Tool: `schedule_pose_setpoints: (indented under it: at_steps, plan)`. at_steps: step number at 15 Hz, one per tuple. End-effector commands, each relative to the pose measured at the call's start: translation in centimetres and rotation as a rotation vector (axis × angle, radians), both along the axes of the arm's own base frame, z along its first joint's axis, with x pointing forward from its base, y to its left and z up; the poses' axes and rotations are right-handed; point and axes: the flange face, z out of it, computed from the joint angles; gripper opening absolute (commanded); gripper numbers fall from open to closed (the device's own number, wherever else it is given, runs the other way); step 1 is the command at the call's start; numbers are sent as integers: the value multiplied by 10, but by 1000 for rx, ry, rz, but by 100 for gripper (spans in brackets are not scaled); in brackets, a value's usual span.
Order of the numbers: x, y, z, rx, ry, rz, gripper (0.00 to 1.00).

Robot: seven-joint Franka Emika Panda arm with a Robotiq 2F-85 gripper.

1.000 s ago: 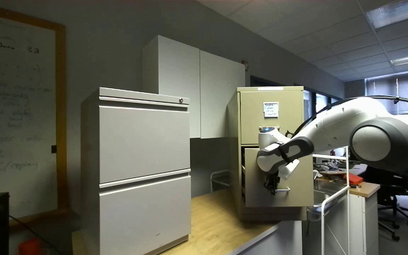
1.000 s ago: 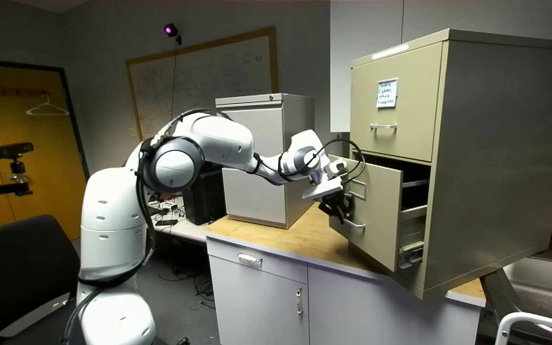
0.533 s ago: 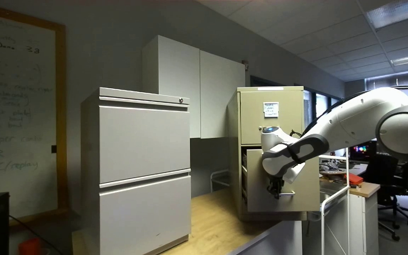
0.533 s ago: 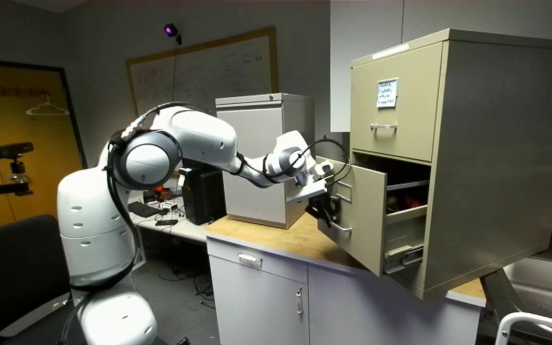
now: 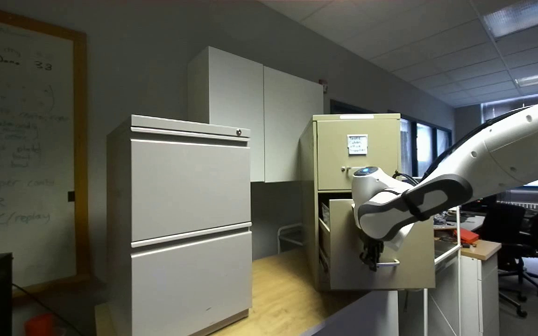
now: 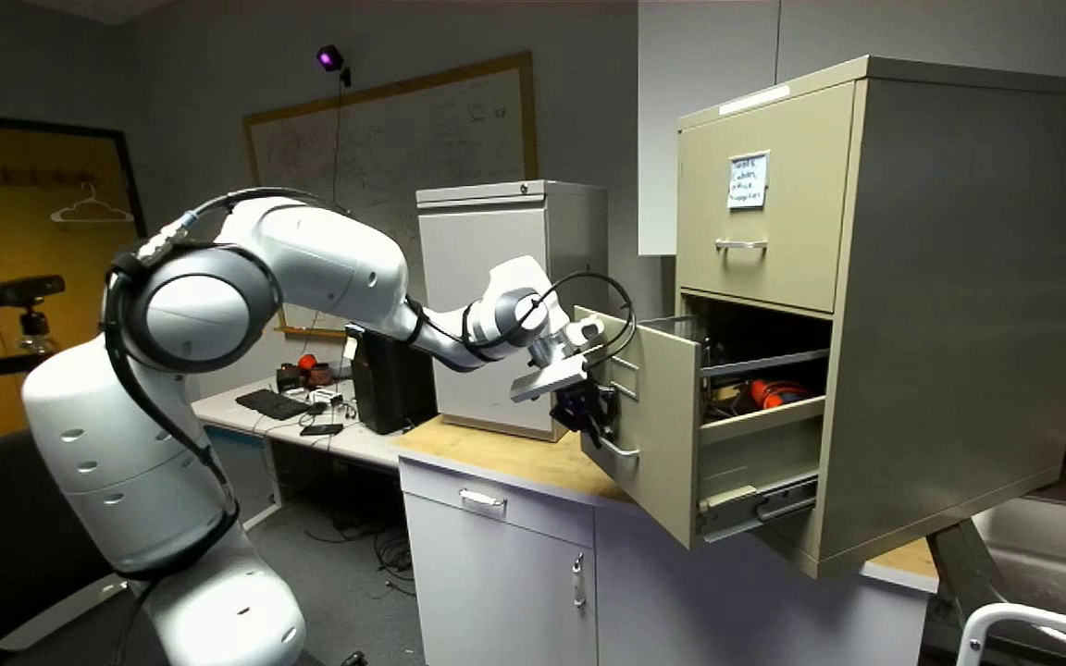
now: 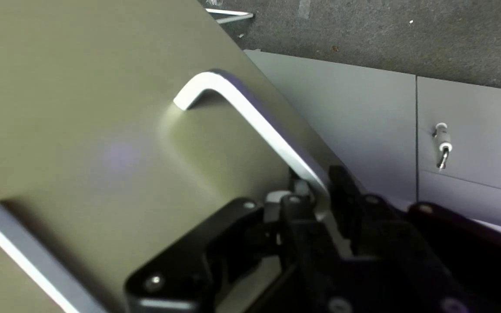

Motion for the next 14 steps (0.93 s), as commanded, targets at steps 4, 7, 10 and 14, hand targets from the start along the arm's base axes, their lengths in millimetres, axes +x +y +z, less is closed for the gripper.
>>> schedule_pose_setpoints:
  at_steps: [4,7,10,14]
  plan:
    - [-63,80,-34,57,130,56,5]
    - [-82,101,-37,51,135,45,44]
    - [-98,127,-43,39,189,60,59]
    - [-119,168,-59,9,257,59,94]
